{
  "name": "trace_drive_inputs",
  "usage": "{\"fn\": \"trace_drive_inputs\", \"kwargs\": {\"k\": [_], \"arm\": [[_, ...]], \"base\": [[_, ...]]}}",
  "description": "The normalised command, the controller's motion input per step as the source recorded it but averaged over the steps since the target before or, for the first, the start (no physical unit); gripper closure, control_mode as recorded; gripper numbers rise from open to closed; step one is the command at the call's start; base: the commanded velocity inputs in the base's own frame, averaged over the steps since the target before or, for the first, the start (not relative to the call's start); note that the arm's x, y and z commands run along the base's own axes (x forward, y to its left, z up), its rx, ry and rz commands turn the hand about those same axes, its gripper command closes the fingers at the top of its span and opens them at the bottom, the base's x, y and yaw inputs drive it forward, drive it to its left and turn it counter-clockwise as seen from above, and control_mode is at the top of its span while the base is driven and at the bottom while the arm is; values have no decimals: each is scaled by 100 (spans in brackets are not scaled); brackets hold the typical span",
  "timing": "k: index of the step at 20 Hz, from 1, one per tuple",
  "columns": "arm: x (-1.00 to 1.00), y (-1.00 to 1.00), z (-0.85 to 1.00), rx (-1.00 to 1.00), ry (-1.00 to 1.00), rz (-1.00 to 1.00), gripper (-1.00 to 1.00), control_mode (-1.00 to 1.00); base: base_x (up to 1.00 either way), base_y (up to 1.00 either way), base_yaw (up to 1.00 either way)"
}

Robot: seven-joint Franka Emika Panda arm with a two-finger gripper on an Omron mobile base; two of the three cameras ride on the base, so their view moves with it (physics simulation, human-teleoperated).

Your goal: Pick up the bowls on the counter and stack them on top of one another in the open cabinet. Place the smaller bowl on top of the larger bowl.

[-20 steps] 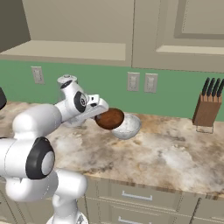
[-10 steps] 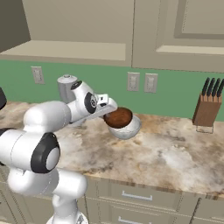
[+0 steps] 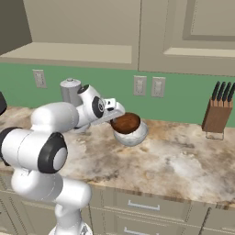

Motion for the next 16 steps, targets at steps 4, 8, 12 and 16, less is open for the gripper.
{"fn": "trace_drive_inputs", "kwargs": {"k": [4,8,12,16], "arm": [[0,-9,-16,0,0,0,100,-100],[0,-17,-21,0,-3,0,100,-100],[1,-14,-22,0,-9,0,100,-100],[5,-4,-18,0,-10,0,100,-100]], "base": [[0,0,0],[0,0,0],[0,0,0],[0,0,0]]}}
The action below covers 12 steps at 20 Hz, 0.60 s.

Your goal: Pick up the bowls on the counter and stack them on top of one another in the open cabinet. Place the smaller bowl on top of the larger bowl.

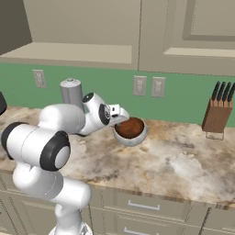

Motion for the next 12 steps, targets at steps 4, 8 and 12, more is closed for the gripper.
{"fn": "trace_drive_inputs", "kwargs": {"k": [4,8,12], "arm": [[3,0,-8,1,-3,0,100,-100],[3,0,-2,0,0,2,100,-100],[11,0,0,1,-6,2,100,-100]], "base": [[0,0,0],[0,0,0],[0,0,0]]}}
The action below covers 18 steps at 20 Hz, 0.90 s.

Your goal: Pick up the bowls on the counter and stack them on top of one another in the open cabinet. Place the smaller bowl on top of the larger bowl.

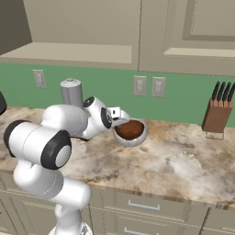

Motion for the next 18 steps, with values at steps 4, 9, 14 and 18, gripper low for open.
{"fn": "trace_drive_inputs", "kwargs": {"k": [4,9,14,18], "arm": [[8,0,2,1,-11,2,100,-100],[13,0,0,0,-5,2,100,-100],[14,0,0,0,0,2,100,-100],[15,4,1,0,0,3,100,-100]], "base": [[0,0,0],[0,0,0],[0,0,0],[0,0,0]]}}
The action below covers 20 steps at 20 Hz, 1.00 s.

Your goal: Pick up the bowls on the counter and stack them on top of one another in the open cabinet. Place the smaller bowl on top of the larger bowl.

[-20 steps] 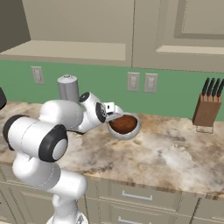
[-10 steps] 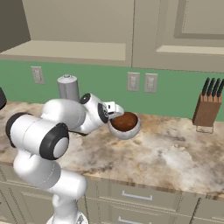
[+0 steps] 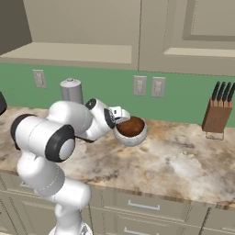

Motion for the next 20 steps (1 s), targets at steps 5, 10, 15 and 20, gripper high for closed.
{"fn": "trace_drive_inputs", "kwargs": {"k": [5,10,15,20], "arm": [[11,0,-9,0,0,3,100,-100],[4,0,-12,0,0,4,100,-100],[0,0,-13,0,0,5,100,-100],[0,0,-11,1,0,4,100,-100]], "base": [[0,0,0],[0,0,0],[0,0,0],[0,0,0]]}}
